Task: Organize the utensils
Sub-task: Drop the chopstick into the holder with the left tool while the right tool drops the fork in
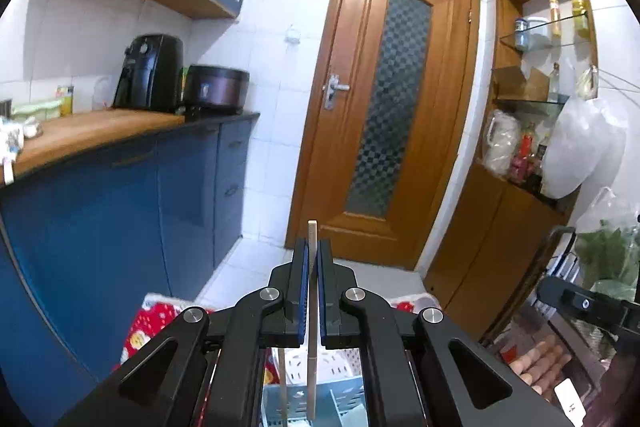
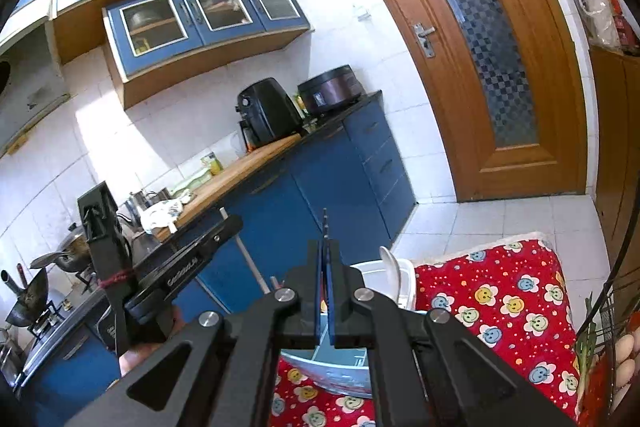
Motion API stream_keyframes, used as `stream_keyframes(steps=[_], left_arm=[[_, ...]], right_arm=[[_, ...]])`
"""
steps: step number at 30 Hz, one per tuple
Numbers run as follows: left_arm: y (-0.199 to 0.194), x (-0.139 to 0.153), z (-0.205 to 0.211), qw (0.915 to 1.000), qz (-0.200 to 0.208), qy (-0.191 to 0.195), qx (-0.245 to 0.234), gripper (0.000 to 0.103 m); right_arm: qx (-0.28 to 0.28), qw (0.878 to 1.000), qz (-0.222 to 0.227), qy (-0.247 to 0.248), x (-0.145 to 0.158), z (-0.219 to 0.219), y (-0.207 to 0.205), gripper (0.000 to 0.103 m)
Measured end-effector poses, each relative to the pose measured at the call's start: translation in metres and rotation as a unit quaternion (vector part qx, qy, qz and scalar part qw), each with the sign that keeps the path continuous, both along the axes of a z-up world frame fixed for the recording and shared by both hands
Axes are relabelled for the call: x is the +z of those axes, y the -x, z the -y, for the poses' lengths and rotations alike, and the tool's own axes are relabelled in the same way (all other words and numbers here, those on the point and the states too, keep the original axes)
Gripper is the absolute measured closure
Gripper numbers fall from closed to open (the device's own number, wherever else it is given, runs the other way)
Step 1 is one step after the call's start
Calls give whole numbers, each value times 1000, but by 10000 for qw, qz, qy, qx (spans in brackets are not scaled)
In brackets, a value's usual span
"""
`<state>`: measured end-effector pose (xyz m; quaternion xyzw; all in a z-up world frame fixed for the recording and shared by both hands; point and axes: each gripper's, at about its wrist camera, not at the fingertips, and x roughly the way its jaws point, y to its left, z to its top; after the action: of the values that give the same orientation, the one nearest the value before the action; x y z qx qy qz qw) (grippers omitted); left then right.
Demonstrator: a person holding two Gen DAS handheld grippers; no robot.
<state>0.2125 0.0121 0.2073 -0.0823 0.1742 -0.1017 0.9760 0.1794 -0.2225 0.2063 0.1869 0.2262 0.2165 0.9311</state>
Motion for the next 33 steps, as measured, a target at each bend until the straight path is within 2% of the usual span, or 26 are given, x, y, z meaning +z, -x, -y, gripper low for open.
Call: stream_keyframes(steps=[10, 16, 22, 30, 33], left_arm=[[-21, -50, 2, 9988, -484, -42, -39, 99], [-22, -72, 10, 9978, -630, -168, -98, 99], [-23, -86, 13, 9969, -737, -249, -117, 99], [-16, -87, 18, 9954, -859, -378, -172, 98], [-12, -84, 19, 9952, -862, -424, -209, 94]], right_arm=[[-7, 9974, -727, 9, -54, -1, -35, 100], [-15, 9954, -963, -19, -75, 0, -43, 100], [1, 9961, -882, -17, -76, 1, -42, 100], [58, 9976, -655, 220, -65, -8, -32, 95], [57, 9982, -553, 245, -59, -9, -29, 87]])
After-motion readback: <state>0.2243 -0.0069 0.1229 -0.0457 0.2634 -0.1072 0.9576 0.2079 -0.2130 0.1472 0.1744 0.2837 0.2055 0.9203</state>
